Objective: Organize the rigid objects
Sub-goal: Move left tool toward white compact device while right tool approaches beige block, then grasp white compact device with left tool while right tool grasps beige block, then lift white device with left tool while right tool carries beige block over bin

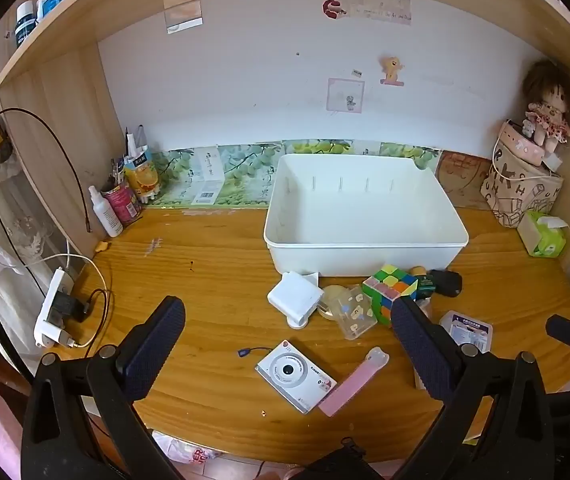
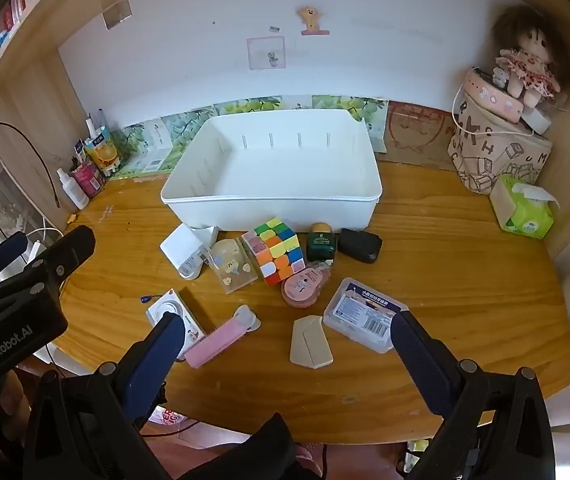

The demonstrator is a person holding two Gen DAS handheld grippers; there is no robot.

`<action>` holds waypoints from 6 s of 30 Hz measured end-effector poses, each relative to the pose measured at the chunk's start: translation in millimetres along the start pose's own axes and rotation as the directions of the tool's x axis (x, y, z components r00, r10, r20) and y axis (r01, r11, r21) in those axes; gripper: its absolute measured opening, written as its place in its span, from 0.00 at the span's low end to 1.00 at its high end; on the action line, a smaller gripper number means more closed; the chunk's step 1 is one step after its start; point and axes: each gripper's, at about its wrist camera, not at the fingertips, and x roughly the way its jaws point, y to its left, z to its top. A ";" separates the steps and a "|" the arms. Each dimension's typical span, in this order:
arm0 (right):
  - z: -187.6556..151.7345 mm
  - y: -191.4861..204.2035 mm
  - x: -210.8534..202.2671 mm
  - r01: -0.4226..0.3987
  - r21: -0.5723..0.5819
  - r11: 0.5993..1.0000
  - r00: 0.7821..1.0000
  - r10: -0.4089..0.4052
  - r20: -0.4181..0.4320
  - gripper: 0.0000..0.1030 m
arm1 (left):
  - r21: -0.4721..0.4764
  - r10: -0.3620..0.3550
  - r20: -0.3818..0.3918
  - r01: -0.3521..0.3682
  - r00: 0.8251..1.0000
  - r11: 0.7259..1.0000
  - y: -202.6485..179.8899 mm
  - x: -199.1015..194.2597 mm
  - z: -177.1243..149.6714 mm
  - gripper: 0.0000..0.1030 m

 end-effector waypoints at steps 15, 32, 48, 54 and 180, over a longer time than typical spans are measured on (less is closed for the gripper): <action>-17.9 -2.2 1.9 -0.022 -0.002 1.000 0.999 0.022 -0.034 1.00 | -0.010 0.019 -0.042 -0.020 0.999 1.000 4.5 -3.3 -14.1 1.00; -44.7 2.9 21.9 -0.036 0.063 0.997 0.980 0.048 -0.192 1.00 | -0.020 -0.002 -0.196 -0.002 0.981 1.000 7.9 14.4 -46.3 0.99; -78.8 -3.9 63.4 0.008 0.178 0.984 0.946 0.051 -0.319 0.95 | -0.034 -0.082 -0.452 0.074 0.888 0.997 4.6 71.1 -83.9 0.99; -87.0 -4.8 85.0 0.042 0.223 0.974 0.936 0.040 -0.350 0.92 | -0.028 -0.120 -0.534 0.125 0.837 0.992 3.9 92.9 -92.0 0.99; 93.2 2.5 72.4 -0.075 -0.088 0.993 0.984 0.059 -0.169 0.46 | -0.466 -0.188 -0.531 -0.100 0.826 0.879 152.0 153.6 70.2 0.58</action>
